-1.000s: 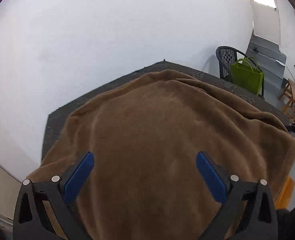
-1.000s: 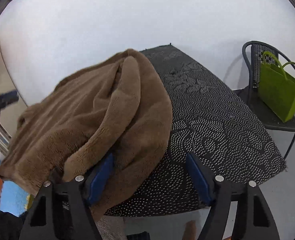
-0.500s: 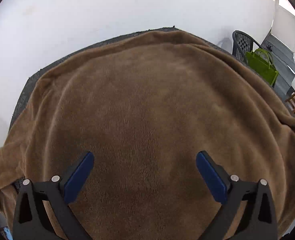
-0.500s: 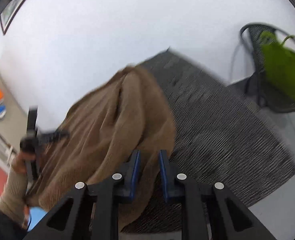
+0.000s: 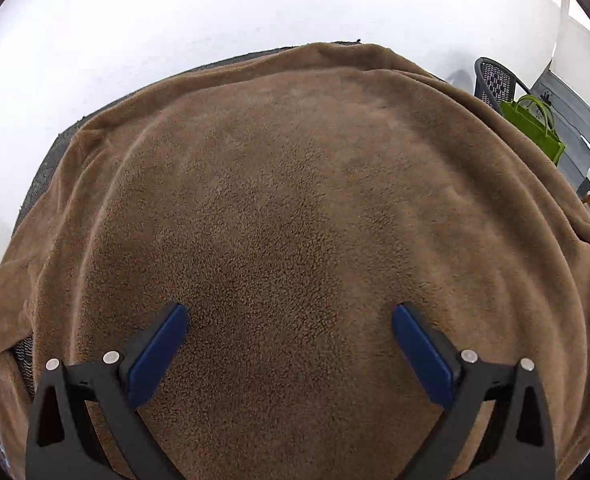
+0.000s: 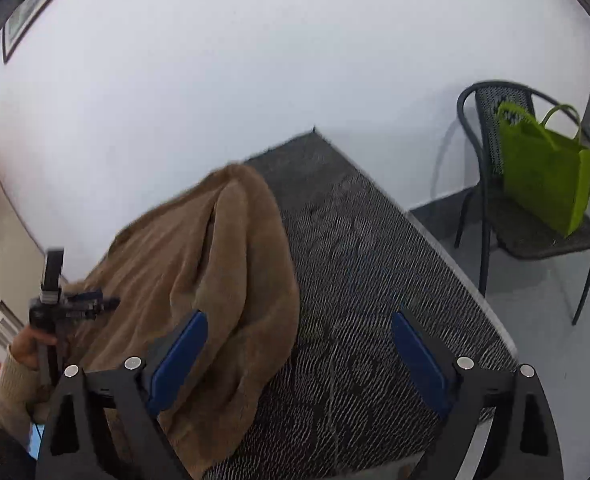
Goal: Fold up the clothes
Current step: 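Grasp a blanket fold with the right gripper and lift it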
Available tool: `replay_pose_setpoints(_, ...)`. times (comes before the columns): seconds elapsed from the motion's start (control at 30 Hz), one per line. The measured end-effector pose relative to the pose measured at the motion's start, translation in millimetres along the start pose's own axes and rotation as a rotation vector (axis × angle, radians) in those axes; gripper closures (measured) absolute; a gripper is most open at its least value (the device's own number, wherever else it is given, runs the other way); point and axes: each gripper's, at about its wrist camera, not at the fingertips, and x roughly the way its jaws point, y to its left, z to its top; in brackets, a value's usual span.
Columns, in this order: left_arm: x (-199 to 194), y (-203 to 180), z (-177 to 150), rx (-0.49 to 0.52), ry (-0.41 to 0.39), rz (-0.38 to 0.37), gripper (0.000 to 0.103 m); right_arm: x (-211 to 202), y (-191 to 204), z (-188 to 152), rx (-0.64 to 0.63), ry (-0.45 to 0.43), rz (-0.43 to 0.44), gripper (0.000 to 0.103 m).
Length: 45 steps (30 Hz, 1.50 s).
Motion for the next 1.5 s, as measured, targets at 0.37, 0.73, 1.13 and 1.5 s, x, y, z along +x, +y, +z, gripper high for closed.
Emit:
replay_pose_setpoints(0.37, 3.8, 4.4, -3.1, -0.015, -0.014, -0.022, 0.000, 33.7, 46.1, -30.3, -0.232, 0.133, -0.145, 0.001)
replay_pose_setpoints(0.73, 5.4, 5.1, -2.7, -0.019, -0.016, -0.029, 0.000, 33.9, 59.6, -47.1, -0.186, 0.006, -0.240, 0.001)
replay_pose_setpoints(1.13, 6.4, 3.7, -1.1, -0.024, -0.018, -0.029, 0.000, 45.4, 72.2, -36.6, -0.204, 0.047, -0.206, 0.034)
replay_pose_setpoints(1.5, 7.0, 4.0, 0.3, -0.023, -0.012, -0.028, 0.000, 39.5, 70.0, -5.8, -0.150, 0.044, -0.057, 0.089)
